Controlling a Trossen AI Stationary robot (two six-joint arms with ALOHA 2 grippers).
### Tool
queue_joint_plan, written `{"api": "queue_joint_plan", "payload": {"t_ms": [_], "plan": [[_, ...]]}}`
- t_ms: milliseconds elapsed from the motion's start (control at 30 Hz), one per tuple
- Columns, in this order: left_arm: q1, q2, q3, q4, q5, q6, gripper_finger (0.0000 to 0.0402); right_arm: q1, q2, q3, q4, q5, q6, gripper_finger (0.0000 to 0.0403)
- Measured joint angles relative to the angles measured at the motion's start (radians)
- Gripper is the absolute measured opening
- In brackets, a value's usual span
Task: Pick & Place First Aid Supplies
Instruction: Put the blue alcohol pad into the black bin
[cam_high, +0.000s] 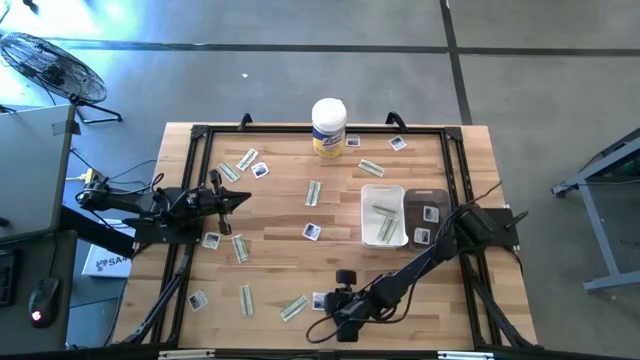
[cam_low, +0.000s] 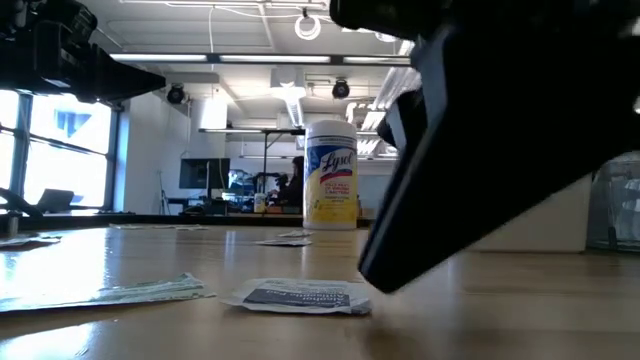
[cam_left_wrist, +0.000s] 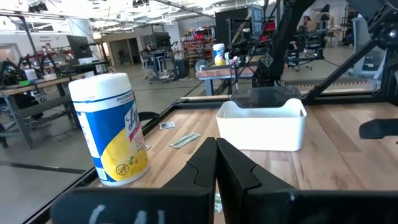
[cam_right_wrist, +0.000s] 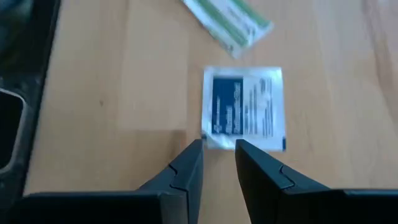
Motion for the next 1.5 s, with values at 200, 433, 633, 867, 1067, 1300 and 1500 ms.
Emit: {"api": "queue_joint_plan", "payload": {"t_ms": [200, 433, 633, 867, 1067, 1300, 1500], "plan": [[0.0, 0.0, 0.0, 0.0, 0.0, 0.0, 0.0001, -0.01, 0.023, 0.003, 0.067, -0.053, -0.078, 0.0088], [0.0, 0.0, 0.0, 0.0, 0.0, 0.0, 0.0001, -0.013, 0.049, 0.005, 0.08, -0.033, -0.086, 0.0088], [0.0, 0.0, 0.0, 0.0, 0.0, 0.0, 0.0001, -0.013, 0.045, 0.002, 0.115, -0.021, -0.081, 0.0088], [0.0, 0.0, 0.0, 0.0, 0.0, 0.0, 0.0001, -0.016, 0.038, 0.0, 0.111, 0.002, -0.116, 0.0087], [0.0, 0.0, 0.0, 0.0, 0.0, 0.0, 0.0001, -0.017, 0.037, -0.002, 0.128, 0.029, -0.136, 0.0089], [0.0, 0.0, 0.0, 0.0, 0.0, 0.0, 0.0001, -0.037, 0.036, -0.002, 0.102, 0.009, -0.157, 0.0094], [0.0, 0.0, 0.0, 0.0, 0.0, 0.0, 0.0001, -0.054, 0.032, 0.001, 0.042, -0.043, -0.17, 0.0094]]}}
